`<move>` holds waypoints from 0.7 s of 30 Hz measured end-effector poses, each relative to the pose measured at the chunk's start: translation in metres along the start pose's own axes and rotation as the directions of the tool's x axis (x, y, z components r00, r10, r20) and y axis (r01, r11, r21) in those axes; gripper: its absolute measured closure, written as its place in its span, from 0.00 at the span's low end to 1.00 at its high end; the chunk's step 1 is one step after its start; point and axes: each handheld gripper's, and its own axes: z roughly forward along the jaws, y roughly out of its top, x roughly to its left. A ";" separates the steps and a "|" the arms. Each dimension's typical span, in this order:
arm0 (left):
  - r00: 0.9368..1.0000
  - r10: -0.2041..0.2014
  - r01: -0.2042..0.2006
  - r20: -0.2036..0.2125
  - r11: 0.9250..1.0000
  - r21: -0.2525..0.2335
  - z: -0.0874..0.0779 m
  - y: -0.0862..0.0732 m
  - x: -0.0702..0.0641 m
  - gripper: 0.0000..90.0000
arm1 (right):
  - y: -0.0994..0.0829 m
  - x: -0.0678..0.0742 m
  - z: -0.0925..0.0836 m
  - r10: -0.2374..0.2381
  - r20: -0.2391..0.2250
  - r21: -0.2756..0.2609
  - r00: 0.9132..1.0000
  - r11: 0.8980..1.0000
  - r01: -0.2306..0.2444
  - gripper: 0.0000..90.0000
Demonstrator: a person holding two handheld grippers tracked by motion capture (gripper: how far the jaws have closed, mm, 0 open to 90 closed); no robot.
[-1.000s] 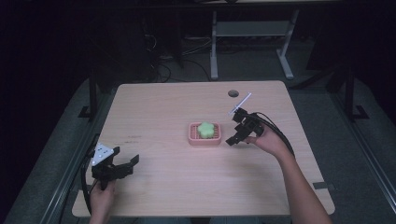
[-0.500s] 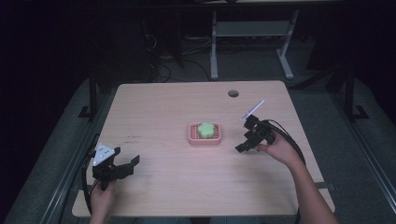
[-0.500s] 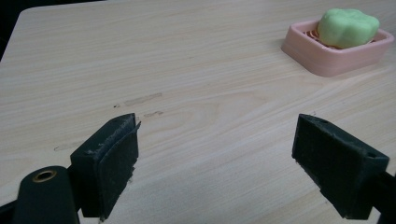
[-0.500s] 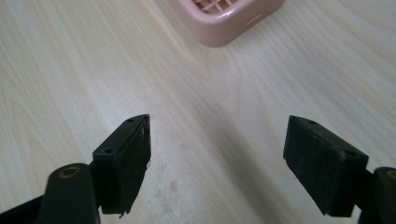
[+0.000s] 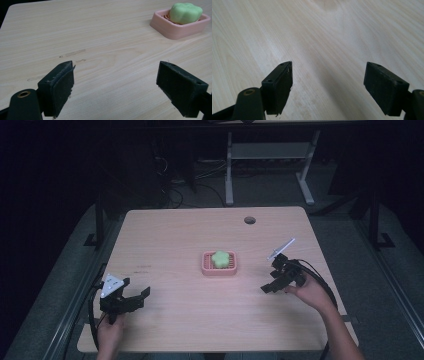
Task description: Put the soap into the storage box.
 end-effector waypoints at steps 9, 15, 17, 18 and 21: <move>1.000 0.005 -0.005 0.003 1.000 0.003 0.000 0.000 -0.001 0.16 | -0.027 0.001 0.002 0.024 -0.018 -0.023 1.000 0.999 -0.025 0.25; 1.000 0.017 -0.017 0.009 1.000 0.004 0.001 0.000 -0.002 0.16 | -0.041 0.004 0.000 0.034 -0.015 -0.042 0.999 0.999 -0.035 0.25; 1.000 0.019 -0.019 0.009 1.000 0.002 0.002 -0.001 -0.002 0.16 | -0.046 0.005 -0.001 0.032 0.002 -0.045 0.999 0.998 -0.032 0.25; 1.000 0.024 -0.024 0.008 1.000 0.008 0.002 -0.001 -0.002 0.16 | -0.048 0.006 -0.001 0.029 0.004 -0.051 1.000 0.998 -0.029 0.25; 1.000 0.030 -0.030 0.010 1.000 0.010 0.003 -0.001 -0.003 0.16 | -0.055 0.011 -0.001 0.026 0.006 -0.070 1.000 0.997 -0.026 0.25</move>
